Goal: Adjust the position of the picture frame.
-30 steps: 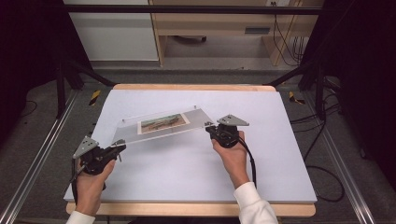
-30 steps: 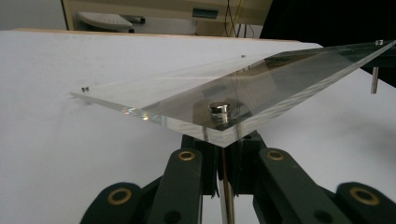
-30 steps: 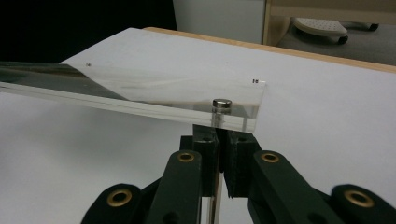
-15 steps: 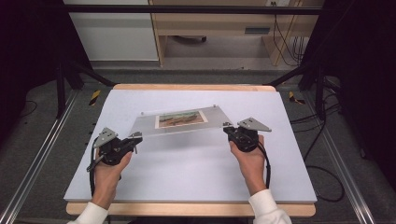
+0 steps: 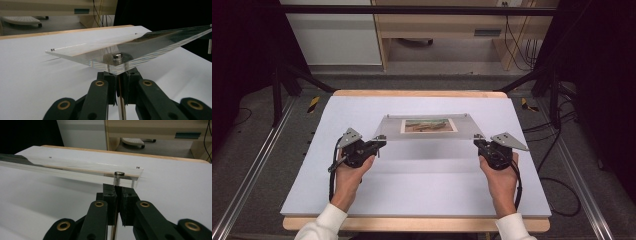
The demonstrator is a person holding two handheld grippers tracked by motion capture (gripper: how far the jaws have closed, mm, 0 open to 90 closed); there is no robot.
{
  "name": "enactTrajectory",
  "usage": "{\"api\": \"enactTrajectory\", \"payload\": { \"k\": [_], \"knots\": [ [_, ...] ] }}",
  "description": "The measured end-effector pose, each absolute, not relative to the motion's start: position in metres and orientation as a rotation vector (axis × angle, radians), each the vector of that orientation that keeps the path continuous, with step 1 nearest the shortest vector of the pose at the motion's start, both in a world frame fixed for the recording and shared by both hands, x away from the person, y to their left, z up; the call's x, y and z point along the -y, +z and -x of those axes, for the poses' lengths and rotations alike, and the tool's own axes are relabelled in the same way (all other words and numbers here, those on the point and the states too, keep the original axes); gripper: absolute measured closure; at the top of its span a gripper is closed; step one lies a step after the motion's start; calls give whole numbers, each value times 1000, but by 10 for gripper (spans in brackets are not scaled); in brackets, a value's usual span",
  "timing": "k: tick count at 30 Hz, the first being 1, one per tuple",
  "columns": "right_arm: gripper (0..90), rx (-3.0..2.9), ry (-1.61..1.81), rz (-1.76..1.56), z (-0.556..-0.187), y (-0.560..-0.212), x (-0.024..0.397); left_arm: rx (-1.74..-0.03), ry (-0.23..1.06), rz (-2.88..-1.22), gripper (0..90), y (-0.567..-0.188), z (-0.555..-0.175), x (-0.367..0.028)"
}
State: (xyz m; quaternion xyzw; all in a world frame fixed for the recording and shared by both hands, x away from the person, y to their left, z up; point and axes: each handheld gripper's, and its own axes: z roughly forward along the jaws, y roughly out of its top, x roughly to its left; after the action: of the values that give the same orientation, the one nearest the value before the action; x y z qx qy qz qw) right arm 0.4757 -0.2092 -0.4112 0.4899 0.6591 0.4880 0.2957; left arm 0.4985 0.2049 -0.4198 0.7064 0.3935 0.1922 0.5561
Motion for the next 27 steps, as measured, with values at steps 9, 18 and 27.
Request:
{"api": "enactTrajectory", "payload": {
  "k": [9, 18, 27],
  "knots": [
    [846, -1725, 1285, -1316, -471, -415, 213, -914, 455, -1668, 824, -423, -501, -202],
    [846, -1713, 1295, -1329, -466, -421, 213, -913, 458, -1668, 824, -426, -496, -202],
    [843, -1725, 1286, -1333, -463, -429, 207, -925, 458, -1674, 824, -430, -493, -208]
  ]
}}
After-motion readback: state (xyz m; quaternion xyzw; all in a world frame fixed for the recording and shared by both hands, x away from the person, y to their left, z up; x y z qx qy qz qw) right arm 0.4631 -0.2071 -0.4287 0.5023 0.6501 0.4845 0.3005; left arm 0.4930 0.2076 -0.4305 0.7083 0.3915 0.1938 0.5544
